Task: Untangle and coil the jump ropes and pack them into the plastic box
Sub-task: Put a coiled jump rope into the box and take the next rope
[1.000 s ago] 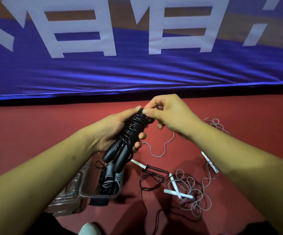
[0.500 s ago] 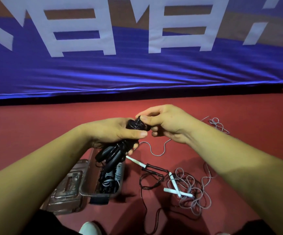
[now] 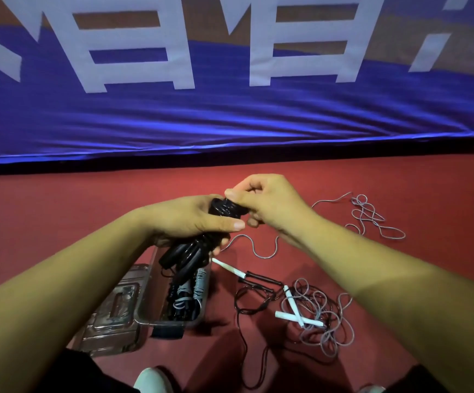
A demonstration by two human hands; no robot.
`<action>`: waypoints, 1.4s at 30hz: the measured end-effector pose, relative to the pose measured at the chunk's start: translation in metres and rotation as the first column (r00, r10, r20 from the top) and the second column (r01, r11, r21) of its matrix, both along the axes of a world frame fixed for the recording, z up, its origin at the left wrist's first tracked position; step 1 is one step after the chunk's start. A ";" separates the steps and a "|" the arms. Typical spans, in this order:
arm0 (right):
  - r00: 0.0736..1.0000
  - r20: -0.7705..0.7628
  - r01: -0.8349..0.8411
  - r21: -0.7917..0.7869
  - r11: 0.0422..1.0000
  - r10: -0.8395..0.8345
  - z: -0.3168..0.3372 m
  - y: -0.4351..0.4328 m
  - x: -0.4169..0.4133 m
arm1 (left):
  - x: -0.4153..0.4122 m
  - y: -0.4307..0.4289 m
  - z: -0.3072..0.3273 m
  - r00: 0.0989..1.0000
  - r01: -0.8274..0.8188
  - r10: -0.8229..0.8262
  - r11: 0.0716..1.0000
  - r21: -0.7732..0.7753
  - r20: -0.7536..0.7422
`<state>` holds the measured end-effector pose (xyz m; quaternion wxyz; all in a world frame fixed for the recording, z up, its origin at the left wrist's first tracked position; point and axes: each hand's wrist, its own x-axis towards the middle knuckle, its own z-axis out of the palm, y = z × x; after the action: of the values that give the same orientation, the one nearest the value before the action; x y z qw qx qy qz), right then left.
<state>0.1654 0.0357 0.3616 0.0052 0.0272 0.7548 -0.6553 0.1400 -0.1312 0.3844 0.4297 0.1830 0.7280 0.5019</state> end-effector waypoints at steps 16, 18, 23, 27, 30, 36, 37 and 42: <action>0.891 0.356 -0.365 0.199 0.909 0.280 -0.002 0.012 -0.003 | -0.003 -0.003 -0.019 0.881 0.106 -0.308 0.869 -0.483 -0.360; 0.884 0.387 -0.346 0.164 0.924 0.262 -0.007 0.010 -0.006 | -0.001 -0.003 -0.022 0.872 0.089 -0.312 0.859 -0.505 -0.378; 0.914 0.386 -0.167 0.079 0.983 0.124 -0.024 -0.001 -0.007 | 0.000 -0.005 -0.031 0.888 0.105 -0.309 0.858 -0.503 -0.340; 0.949 0.315 0.016 0.033 0.999 -0.025 -0.029 -0.009 -0.019 | -0.005 -0.017 -0.035 0.954 0.034 -0.135 0.936 -0.351 -0.269; 0.951 0.309 0.053 -0.086 0.995 -0.024 -0.036 -0.013 -0.029 | -0.012 -0.032 -0.047 0.992 -0.075 0.049 0.971 -0.228 -0.119; 0.867 0.484 0.145 -0.022 0.989 -0.116 -0.103 -0.006 -0.051 | -0.037 -0.054 -0.108 0.854 -0.500 0.514 0.852 -0.156 0.073; 0.850 0.505 0.174 -0.002 0.985 -0.149 -0.118 -0.004 -0.054 | -0.040 -0.057 -0.120 0.836 -0.525 0.545 0.828 -0.194 0.065; 0.769 0.566 0.231 0.189 0.954 -0.298 -0.224 -0.005 -0.066 | -0.047 -0.076 -0.209 0.819 -0.529 0.575 0.754 -0.389 0.000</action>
<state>0.0996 0.0309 0.1379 0.1445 0.3351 0.7386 -0.5668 0.0932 -0.2076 0.1753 0.3317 -0.1553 0.8036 0.4691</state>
